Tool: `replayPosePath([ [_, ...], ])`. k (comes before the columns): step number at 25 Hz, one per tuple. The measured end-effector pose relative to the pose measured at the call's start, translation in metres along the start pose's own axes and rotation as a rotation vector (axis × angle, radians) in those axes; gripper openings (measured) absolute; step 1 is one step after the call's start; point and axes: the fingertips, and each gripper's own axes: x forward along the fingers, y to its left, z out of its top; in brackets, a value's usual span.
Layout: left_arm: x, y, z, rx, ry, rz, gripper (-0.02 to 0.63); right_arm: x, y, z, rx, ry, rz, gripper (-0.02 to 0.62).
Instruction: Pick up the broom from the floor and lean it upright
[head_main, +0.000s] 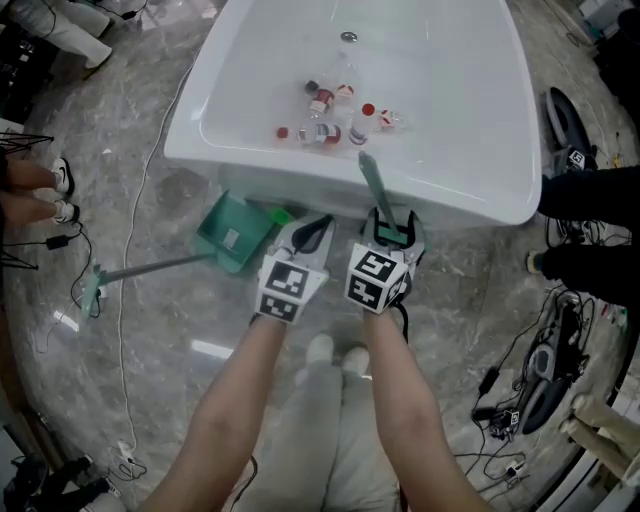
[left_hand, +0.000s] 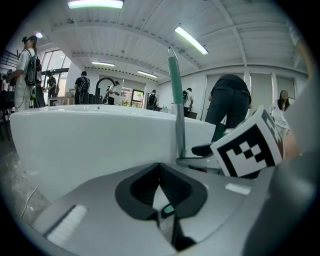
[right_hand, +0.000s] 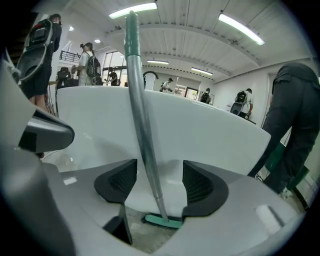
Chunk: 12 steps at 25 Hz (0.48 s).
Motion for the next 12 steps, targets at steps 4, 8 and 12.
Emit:
replayPosePath([
  [4, 0.003, -0.003, 0.003, 0.001, -0.003, -0.004, 0.0, -0.006, 0.003, -0.003, -0.051, -0.017, 0.047, 0.296],
  [8, 0.002, -0.011, 0.009, 0.001, -0.003, -0.008, 0.0, -0.018, 0.001, -0.006, -0.064, -0.019, 0.073, 0.296],
  [12, 0.0, -0.02, 0.013, -0.005, 0.005, -0.01, 0.0, -0.035, -0.004, -0.009, -0.092, -0.017, 0.098, 0.298],
])
